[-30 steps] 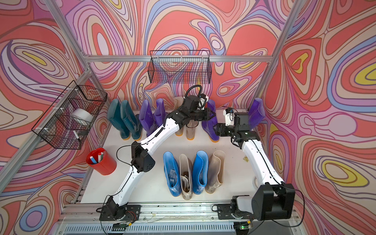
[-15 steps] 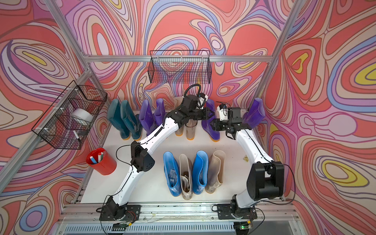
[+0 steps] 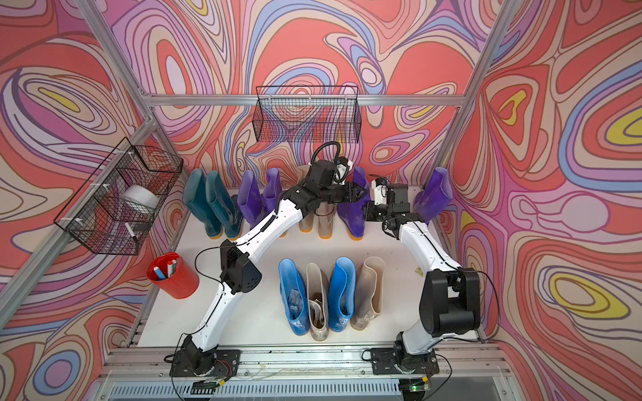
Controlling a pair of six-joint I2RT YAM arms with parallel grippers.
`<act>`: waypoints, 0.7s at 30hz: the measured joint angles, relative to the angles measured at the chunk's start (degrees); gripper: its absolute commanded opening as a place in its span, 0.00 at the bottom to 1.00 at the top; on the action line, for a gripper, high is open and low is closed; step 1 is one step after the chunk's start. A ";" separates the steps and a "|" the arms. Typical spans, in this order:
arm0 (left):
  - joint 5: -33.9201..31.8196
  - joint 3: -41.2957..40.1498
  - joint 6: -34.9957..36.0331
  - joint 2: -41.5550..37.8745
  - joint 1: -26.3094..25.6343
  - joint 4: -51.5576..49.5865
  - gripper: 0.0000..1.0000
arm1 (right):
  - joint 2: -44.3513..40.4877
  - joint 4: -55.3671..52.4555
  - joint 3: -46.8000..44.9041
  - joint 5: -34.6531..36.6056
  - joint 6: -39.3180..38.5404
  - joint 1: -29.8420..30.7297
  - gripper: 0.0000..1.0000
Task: Match and arrange rain boots in pairs
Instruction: Place the rain boot at the center of the board.
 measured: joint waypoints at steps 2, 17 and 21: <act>-0.02 -3.32 0.48 -2.64 -0.02 0.83 0.53 | 0.00 0.13 -0.24 0.72 0.42 -0.33 0.00; -4.57 -22.99 6.03 -28.70 -0.07 4.55 0.54 | 0.46 2.60 -0.22 0.35 2.25 1.99 0.04; -6.82 -31.39 7.19 -34.97 -0.07 5.81 0.55 | 0.50 2.56 -0.22 -0.07 2.21 2.54 0.10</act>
